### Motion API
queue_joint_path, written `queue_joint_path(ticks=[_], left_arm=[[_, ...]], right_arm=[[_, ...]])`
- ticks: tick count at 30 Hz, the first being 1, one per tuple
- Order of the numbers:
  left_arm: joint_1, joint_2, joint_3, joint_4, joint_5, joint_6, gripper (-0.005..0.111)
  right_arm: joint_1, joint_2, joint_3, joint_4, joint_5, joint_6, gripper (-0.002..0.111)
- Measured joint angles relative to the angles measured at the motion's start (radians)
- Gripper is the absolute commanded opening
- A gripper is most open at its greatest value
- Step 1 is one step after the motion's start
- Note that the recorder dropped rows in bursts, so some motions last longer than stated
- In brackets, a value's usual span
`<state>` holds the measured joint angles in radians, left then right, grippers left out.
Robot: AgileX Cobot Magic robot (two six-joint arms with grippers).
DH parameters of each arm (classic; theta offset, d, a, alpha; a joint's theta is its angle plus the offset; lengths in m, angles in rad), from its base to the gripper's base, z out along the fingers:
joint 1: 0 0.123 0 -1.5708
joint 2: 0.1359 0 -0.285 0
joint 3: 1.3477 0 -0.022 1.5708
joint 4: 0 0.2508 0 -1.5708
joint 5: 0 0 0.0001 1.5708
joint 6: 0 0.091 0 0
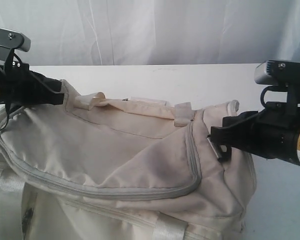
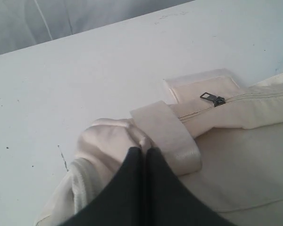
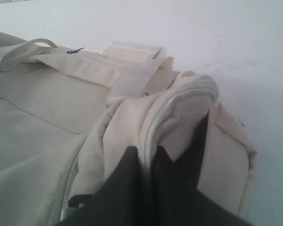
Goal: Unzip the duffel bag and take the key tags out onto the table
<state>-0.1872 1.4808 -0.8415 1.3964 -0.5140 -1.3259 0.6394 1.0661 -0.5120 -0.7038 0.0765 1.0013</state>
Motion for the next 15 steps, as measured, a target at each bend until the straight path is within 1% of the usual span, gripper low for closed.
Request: queue_joint_path(ticks=[3,7,8,9,11,12,13,15], left_arm=[[0.0,0.0,0.0,0.0,0.0,0.0,0.0],[0.0,-0.069,0.0,0.011,0.042,-0.046,0.0],[0.0,-0.101,0.0,0.028,0.051,-0.087,0.0],[0.0,-0.118,0.0,0.051,0.056,-0.116,0.0],[0.0,-0.17,0.004,0.224,0.069,-0.285,0.0],[0.0,-0.185,0.009,0.281,0.074,-0.347,0.0],[0.0,-0.204,0.024,0.314,0.08,-0.399,0.0],[0.014,-0.239,0.061,0.334,0.105,-0.434,0.0]], right_arm=[[0.0,0.0,-0.001,0.0,0.029,0.0,0.0],[0.0,0.0,-0.004,-0.08,0.224,0.0,0.0],[0.0,0.0,-0.004,-0.099,0.275,0.0,0.0],[0.0,0.0,-0.004,-0.106,0.29,0.0,0.0],[0.0,0.0,-0.004,-0.114,0.315,0.0,0.0],[0.0,-0.005,-0.004,-0.116,0.321,0.0,0.0],[0.0,-0.007,-0.004,-0.116,0.334,0.0,0.0],[0.0,-0.007,-0.004,-0.093,0.356,0.0,0.0]])
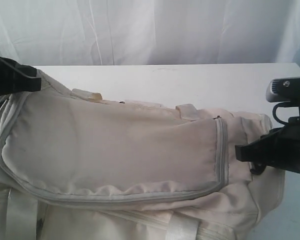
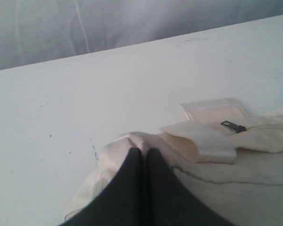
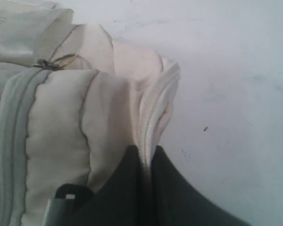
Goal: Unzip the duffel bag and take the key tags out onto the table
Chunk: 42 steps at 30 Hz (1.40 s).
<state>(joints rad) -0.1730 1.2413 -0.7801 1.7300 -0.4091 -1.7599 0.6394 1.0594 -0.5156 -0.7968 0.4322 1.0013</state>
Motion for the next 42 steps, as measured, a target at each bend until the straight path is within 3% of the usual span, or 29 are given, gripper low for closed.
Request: queue_joint_path(ticks=[7,10,13,17,20,25,31,37,42], left_arm=[[0.044,-0.073,0.102,0.004,0.048,-0.043,0.0],[0.046,-0.076,0.114,0.004,0.048,-0.043,0.0],[0.048,-0.078,0.125,0.004,0.05,-0.043,0.0],[0.05,-0.08,0.127,0.004,0.054,-0.043,0.0],[0.054,-0.08,0.127,0.004,0.054,-0.043,0.0],[0.054,-0.08,0.127,0.004,0.052,-0.043,0.0],[0.054,-0.08,0.127,0.004,0.051,-0.043,0.0],[0.054,-0.08,0.127,0.004,0.05,-0.041,0.0],[0.054,-0.08,0.127,0.004,0.048,-0.041,0.0]], right_arm=[[0.0,-0.003,-0.003,0.095,-0.005,-0.002,0.0],[0.0,-0.003,-0.003,0.118,-0.017,-0.002,0.008],[0.0,-0.003,-0.004,0.13,-0.034,0.017,0.026],[0.0,-0.003,-0.026,0.131,-0.064,0.048,0.059],[0.0,-0.003,-0.059,0.126,-0.109,0.053,0.075],[0.0,0.002,-0.115,0.064,-0.2,0.062,0.076],[0.0,0.114,-0.169,-0.032,-0.133,0.228,0.076],[0.0,0.222,-0.199,-0.038,-0.131,0.428,0.076],[0.0,0.255,-0.199,0.022,-0.126,0.445,0.069]])
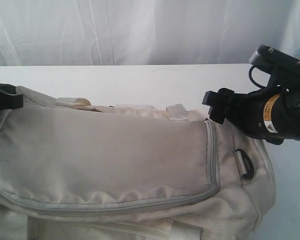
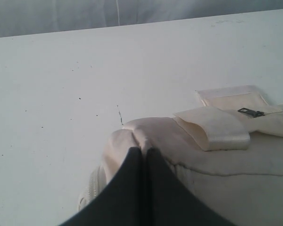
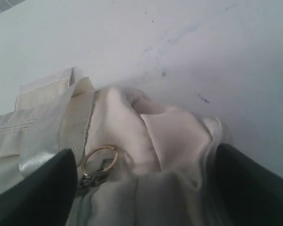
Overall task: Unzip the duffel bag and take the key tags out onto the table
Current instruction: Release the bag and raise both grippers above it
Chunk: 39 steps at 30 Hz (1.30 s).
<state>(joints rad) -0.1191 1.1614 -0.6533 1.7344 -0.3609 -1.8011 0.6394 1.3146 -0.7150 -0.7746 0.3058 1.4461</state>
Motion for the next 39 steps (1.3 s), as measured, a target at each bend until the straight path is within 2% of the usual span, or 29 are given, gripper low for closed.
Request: queue_joint_path(ticks=[3,9,14,22,26,32,35,38,39], left_arm=[[0.0,0.0,0.0,0.0,0.0,0.002,0.0],[0.0,-0.004,0.0,0.0,-0.002,0.002,0.0],[0.0,-0.014,0.001,0.0,-0.005,0.002,0.0],[0.001,-0.03,0.004,0.0,-0.003,0.007,0.0],[0.001,-0.061,0.004,0.0,-0.003,0.061,0.0],[0.001,-0.104,0.01,0.009,-0.003,0.087,0.0],[0.001,-0.11,0.015,0.009,-0.001,0.091,0.01],[0.002,-0.114,0.015,0.009,0.003,0.091,0.031],[0.002,-0.12,0.013,0.009,0.01,0.093,0.041]], right_arm=[[0.0,0.0,-0.002,0.011,0.025,-0.037,0.064],[0.0,0.0,-0.002,0.037,0.105,-0.119,0.062],[0.0,-0.023,-0.002,0.041,0.054,-0.155,0.062],[0.0,-0.107,-0.052,-0.065,0.094,-0.176,0.062],[0.0,-0.177,-0.059,-0.139,0.115,-0.183,0.062],[0.0,-0.261,-0.061,-0.176,0.134,-0.282,0.062],[0.0,-0.291,-0.061,-0.191,0.146,-0.306,0.062],[0.0,-0.318,-0.061,-0.204,0.151,-0.313,0.062],[0.0,-0.324,-0.061,-0.206,0.151,-0.313,0.062]])
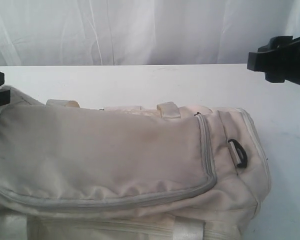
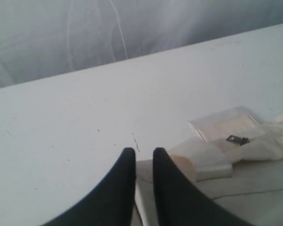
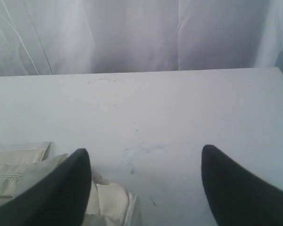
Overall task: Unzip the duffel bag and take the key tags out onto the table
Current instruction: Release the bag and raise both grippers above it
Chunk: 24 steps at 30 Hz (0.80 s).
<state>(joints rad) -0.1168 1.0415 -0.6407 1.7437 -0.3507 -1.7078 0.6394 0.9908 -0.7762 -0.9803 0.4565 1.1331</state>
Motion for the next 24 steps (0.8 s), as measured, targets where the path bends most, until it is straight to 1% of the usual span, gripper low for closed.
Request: queue_joint_path(ticks=[2,4,6,9,11,13,17,22,24], left_arm=[[0.001,-0.013,-0.007,-0.002,0.016,0.013,0.055],[0.001,-0.015,-0.009,-0.002,0.021,0.022,0.062],[0.001,-0.015,-0.009,-0.004,0.021,0.023,0.062],[0.002,-0.021,-0.01,-0.017,-0.04,0.03,0.062],[0.002,-0.022,-0.017,-0.04,-0.147,0.046,0.062],[0.002,-0.022,-0.02,-0.094,-0.274,0.09,0.062],[0.002,-0.022,-0.02,-0.206,-0.444,0.182,0.062],[0.0,-0.002,-0.02,-0.305,-0.528,0.212,0.062],[-0.023,0.014,-0.02,-0.33,-0.533,0.223,0.062]], right_arm=[[0.0,-0.011,0.0,0.0,0.001,0.0,0.062],[0.0,-0.014,0.0,-0.005,0.001,0.0,0.062],[0.0,-0.016,0.0,-0.005,0.002,0.0,0.062],[0.0,-0.016,0.0,-0.005,0.005,0.0,0.062],[0.0,-0.016,0.0,-0.005,0.005,0.0,0.062],[0.0,-0.006,0.0,0.002,0.007,0.0,0.062],[0.0,0.039,0.0,0.087,0.007,0.0,0.062],[0.0,0.13,0.0,0.175,0.005,0.0,0.062],[0.0,0.166,0.0,0.181,0.005,0.007,0.062]])
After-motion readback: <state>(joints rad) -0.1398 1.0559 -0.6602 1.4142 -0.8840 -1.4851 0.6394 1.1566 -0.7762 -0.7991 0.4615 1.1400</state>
